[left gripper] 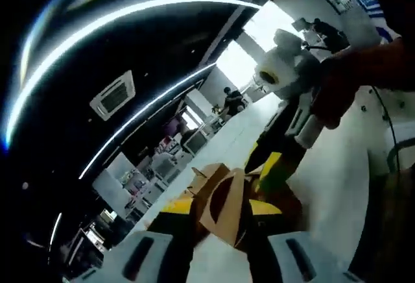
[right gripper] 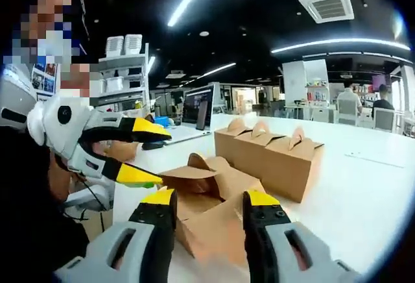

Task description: Pick up one paper box from the group, open the paper box, and remove the item inside

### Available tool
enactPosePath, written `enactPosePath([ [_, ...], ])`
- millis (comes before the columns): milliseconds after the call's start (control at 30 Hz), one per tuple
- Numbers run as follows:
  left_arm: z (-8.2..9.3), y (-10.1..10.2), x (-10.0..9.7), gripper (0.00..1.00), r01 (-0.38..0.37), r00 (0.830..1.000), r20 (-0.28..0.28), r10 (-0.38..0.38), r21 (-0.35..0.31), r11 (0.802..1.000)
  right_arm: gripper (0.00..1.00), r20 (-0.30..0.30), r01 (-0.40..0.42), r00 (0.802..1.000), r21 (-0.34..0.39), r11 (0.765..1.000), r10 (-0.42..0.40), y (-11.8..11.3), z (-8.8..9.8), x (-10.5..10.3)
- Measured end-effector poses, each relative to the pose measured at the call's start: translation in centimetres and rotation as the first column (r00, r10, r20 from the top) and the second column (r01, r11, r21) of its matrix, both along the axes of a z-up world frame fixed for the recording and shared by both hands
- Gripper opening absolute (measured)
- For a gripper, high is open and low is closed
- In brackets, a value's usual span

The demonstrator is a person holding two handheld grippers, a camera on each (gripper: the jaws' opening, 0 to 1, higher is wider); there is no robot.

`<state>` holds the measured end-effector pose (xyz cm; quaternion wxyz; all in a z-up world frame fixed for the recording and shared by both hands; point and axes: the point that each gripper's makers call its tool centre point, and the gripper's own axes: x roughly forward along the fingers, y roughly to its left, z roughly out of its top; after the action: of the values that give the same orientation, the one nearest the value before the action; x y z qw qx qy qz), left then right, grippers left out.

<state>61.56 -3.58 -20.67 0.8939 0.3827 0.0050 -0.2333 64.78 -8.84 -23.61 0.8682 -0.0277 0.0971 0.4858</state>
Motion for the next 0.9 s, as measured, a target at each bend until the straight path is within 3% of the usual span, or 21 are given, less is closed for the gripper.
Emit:
enactPosePath([
  [100,-0.21,-0.20,-0.04,0.31,0.003,1.000,-0.020,-0.004,-0.029,1.000,0.41,-0.003,-0.001,1.000,-0.008,1.000,0.001,0.01,-0.02,0.04],
  [333,-0.42,0.09,0.17,0.31,-0.025,0.999,-0.022,0.025,-0.010,1.000,0.41,-0.009,-0.006,1.000,-0.013,1.000,0.005,-0.04,-0.08,0.15],
  [433,-0.25,0.18,0.29,0.33,-0.047,0.999,0.017,0.046,0.038,0.998,0.41,-0.009,-0.005,1.000,-0.016,1.000,0.005,-0.04,-0.09,0.18],
  [600,-0.40,-0.33,0.06,0.33,-0.040,0.999,0.012,0.039,0.053,0.998,0.41,-0.016,-0.009,1.000,-0.016,1.000,0.009,-0.04,-0.11,0.26],
  [633,-0.37,0.16,0.33,0.33,-0.067,0.997,0.042,0.063,0.117,0.991,0.41,-0.016,-0.010,1.000,-0.018,1.000,0.010,-0.03,-0.11,0.27],
  [667,-0.45,0.27,0.50,0.33,-0.076,0.996,0.051,0.069,0.135,0.988,0.41,-0.016,-0.011,1.000,-0.021,1.000,0.011,-0.03,-0.12,0.30],
  [900,-0.34,-0.26,0.70,0.34,-0.064,0.998,0.029,0.062,0.088,0.994,0.41,-0.018,-0.013,1.000,-0.021,1.000,0.013,-0.16,-0.08,0.42],
])
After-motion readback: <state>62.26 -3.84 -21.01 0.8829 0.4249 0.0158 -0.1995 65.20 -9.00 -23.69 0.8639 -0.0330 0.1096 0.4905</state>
